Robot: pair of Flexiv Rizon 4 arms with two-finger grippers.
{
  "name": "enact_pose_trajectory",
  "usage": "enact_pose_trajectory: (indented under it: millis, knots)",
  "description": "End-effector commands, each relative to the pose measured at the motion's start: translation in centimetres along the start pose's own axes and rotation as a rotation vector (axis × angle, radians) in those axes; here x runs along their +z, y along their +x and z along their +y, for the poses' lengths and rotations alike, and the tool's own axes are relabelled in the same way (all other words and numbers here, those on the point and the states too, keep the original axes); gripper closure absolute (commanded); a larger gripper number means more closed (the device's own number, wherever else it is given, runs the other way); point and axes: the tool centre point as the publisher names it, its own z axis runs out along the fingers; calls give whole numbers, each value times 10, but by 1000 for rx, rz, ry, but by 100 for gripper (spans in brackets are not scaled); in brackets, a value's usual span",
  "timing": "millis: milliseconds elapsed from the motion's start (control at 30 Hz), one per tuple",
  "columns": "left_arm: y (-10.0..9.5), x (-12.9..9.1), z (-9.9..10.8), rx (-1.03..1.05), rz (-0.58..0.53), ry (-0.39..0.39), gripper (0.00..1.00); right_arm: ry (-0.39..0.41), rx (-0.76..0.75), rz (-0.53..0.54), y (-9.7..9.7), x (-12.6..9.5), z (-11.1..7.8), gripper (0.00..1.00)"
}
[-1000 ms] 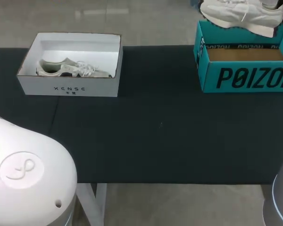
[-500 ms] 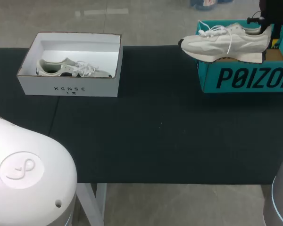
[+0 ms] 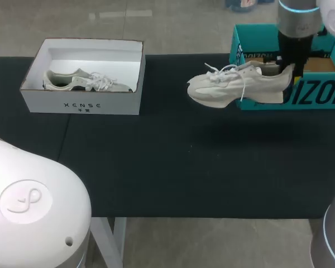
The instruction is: Take the shoe out of the shoebox, open the shoe tongue, remove and reinsert the insole, then place the shoe into the shoebox
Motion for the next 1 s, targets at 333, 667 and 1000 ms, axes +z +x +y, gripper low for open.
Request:
enact_pose_trajectory:
  millis: [333,667,1000]
  knots:
    - [0,1,2,0,2,6,0,-208,-39,138,37,0,-40,100]
    - [0,1,2,0,2,6,0,-208,-39,138,37,0,-40,100]
    - [0,1,2,0,2,6,0,-208,-39,138,37,0,-40,100]
